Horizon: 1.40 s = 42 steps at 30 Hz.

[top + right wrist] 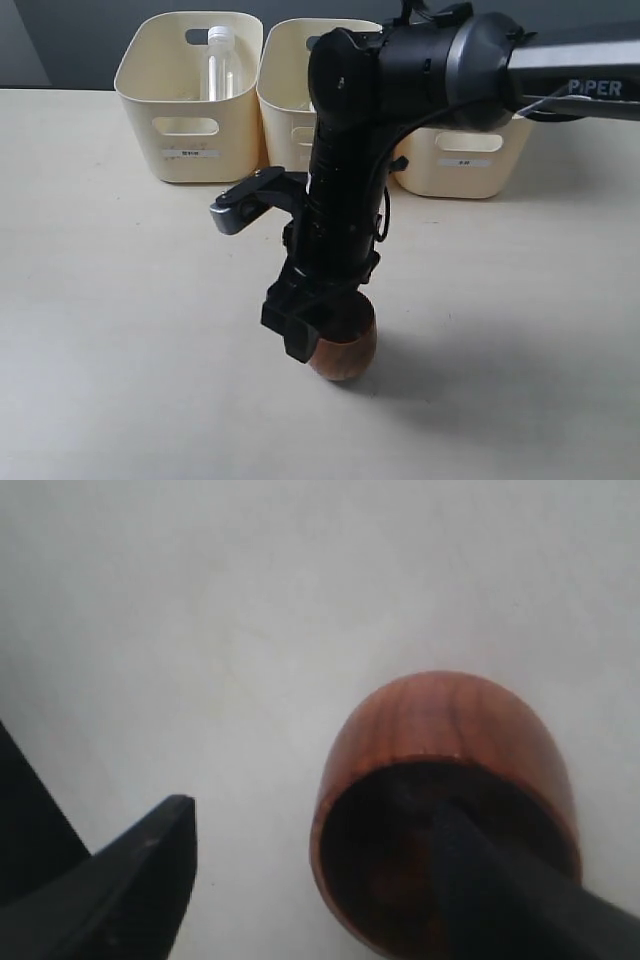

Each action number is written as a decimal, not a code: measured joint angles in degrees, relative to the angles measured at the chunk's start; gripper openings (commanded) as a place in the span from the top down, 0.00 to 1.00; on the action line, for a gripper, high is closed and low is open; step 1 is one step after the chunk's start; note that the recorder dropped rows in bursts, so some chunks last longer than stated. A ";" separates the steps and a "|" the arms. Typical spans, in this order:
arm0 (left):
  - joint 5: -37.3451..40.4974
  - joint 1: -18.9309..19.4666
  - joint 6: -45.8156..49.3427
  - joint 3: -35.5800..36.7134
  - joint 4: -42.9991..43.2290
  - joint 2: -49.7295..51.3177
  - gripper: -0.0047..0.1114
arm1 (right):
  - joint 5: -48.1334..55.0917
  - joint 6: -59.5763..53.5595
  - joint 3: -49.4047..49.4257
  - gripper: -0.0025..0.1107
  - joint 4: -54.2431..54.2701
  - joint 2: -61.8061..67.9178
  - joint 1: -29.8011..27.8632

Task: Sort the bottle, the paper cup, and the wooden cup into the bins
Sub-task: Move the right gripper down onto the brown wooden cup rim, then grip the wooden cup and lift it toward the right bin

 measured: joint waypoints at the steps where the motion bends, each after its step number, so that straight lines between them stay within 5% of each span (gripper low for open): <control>1: 0.00 0.00 0.00 0.00 0.00 0.00 0.96 | 0.12 0.00 0.32 0.41 0.00 0.00 0.00; 22: 0.00 0.00 0.00 0.00 0.00 0.00 0.96 | 0.12 0.00 3.17 0.42 0.17 1.84 0.00; 24: 0.00 0.00 0.00 0.00 0.00 0.00 0.96 | -0.01 -0.33 3.17 0.53 -0.16 3.43 0.00; 25: 0.00 0.00 0.00 0.00 0.00 0.00 0.96 | -0.01 -0.45 3.17 0.70 -0.40 3.62 0.00; 28: 0.00 0.00 0.00 0.00 0.00 0.00 0.96 | -0.01 -0.91 3.17 0.99 -1.84 4.24 0.00; 37: 0.00 0.00 0.00 0.00 0.00 0.00 0.96 | 0.19 -2.61 3.29 0.98 -12.46 1.91 1.84; 42: 0.00 0.00 0.00 0.00 0.00 0.00 0.96 | -0.55 -0.23 3.48 0.98 -21.66 -12.64 2.23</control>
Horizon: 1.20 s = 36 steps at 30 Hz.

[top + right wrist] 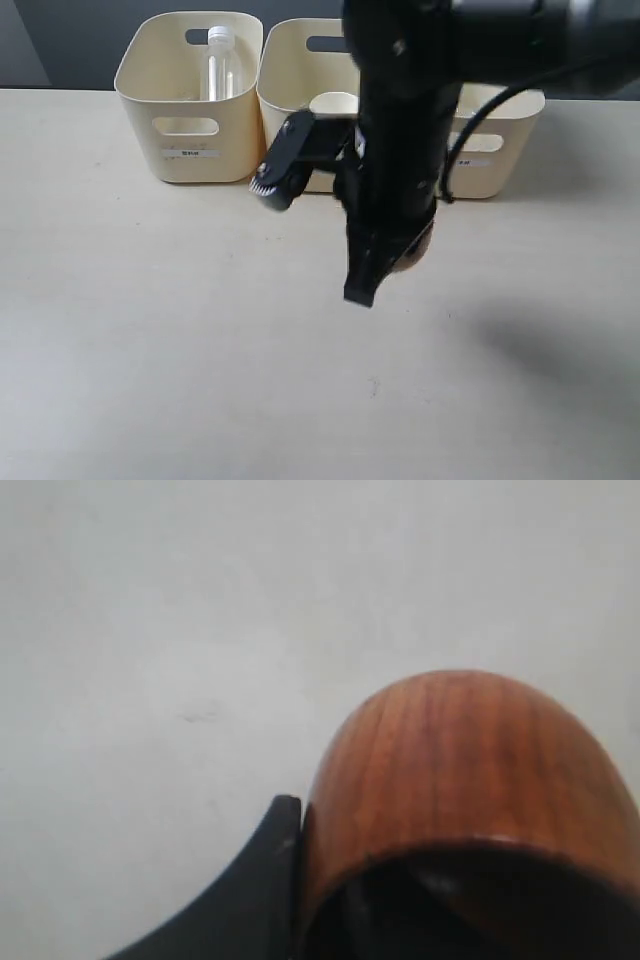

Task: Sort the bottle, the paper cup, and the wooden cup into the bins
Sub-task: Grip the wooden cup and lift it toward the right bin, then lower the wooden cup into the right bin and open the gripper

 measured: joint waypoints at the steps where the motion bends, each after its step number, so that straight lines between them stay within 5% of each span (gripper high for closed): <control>1: 0.00 0.00 0.00 0.00 0.00 0.00 0.96 | -0.33 1.26 0.00 0.98 -2.81 -3.46 -0.55; 8: 0.00 0.00 0.00 0.00 0.00 0.00 0.96 | -9.13 9.97 0.00 0.98 -11.25 -12.77 -9.07; 15: 0.00 0.00 0.00 0.00 0.00 0.00 0.96 | -28.48 21.99 -2.23 0.98 -14.61 -3.65 -20.52; 36: 0.00 0.00 0.00 0.00 0.00 0.00 0.96 | -25.18 22.86 -30.94 0.98 7.29 26.40 -33.80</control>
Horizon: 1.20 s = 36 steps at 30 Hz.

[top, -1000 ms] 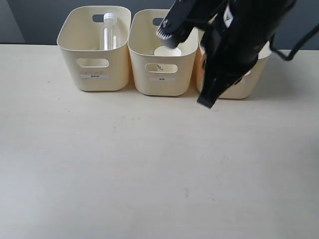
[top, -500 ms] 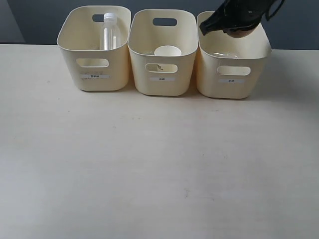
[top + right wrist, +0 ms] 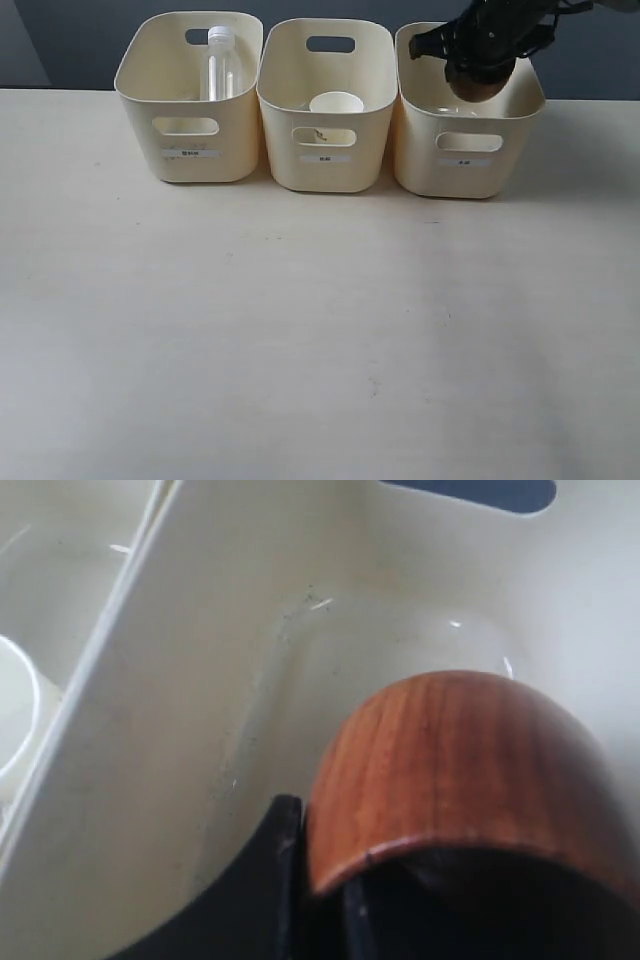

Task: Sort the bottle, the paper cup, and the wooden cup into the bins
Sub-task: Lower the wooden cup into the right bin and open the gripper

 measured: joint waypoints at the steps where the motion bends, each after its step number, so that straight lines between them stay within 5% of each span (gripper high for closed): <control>1: 0.00 0.00 0.00 0.00 0.00 0.00 0.96 | 0.00 0.00 0.00 0.98 0.35 0.61 -0.02; 23: 0.00 0.00 0.00 0.00 0.00 0.00 0.96 | 0.75 -4.08 -0.89 0.98 5.76 5.25 -3.15; 26: 0.00 0.00 0.00 0.00 0.00 0.00 0.96 | 0.75 -5.14 -0.89 0.90 5.76 5.25 -3.15; 31: 0.00 0.00 0.00 0.00 0.00 0.00 0.96 | 0.61 -5.75 -0.89 0.61 5.76 5.25 -3.15; 36: 0.00 0.00 0.00 0.00 0.00 0.00 0.96 | -0.15 -5.98 -0.91 0.59 5.76 5.25 -3.15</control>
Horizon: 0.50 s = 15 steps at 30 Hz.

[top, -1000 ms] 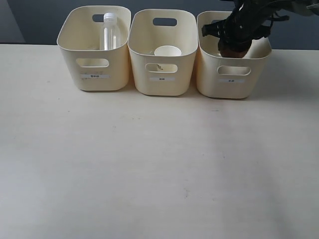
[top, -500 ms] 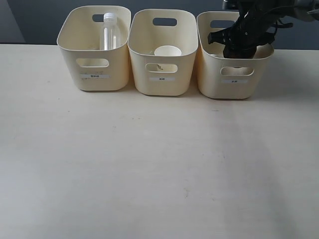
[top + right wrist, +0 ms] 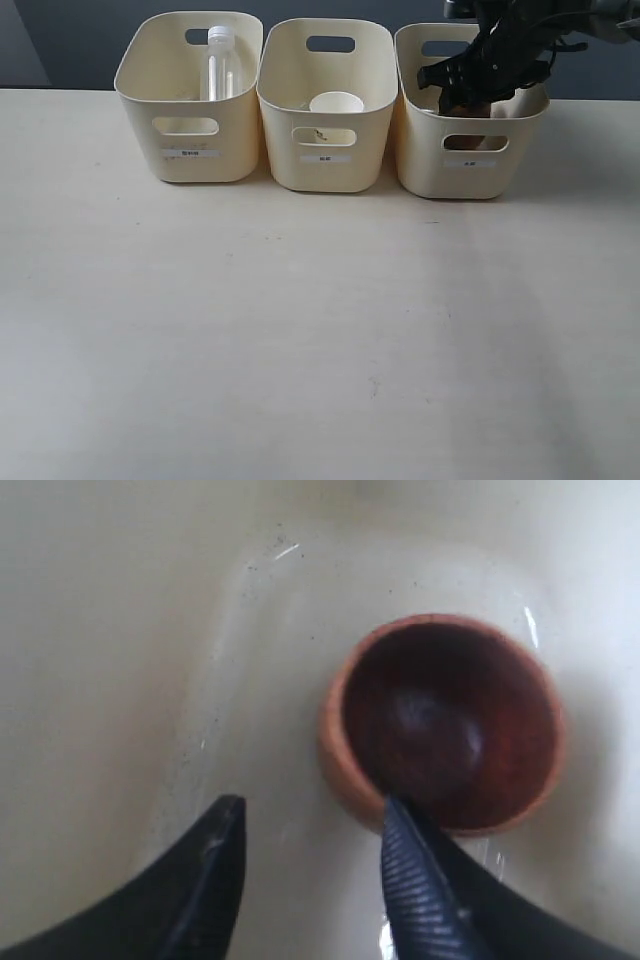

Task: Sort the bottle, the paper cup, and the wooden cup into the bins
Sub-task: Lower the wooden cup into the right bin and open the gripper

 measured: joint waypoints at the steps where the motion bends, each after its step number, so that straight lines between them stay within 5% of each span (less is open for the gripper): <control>1: 0.00 0.00 0.00 0.00 0.00 0.00 0.96 | -0.31 0.00 0.00 0.59 0.00 0.04 0.00; 10: 0.00 0.00 0.00 0.00 0.00 0.00 0.96 | -2.54 -2.13 0.00 0.60 0.96 -0.26 0.00; 15: 0.00 0.00 0.00 0.00 0.00 0.00 0.96 | -2.17 -3.21 0.00 0.71 1.33 -2.96 0.00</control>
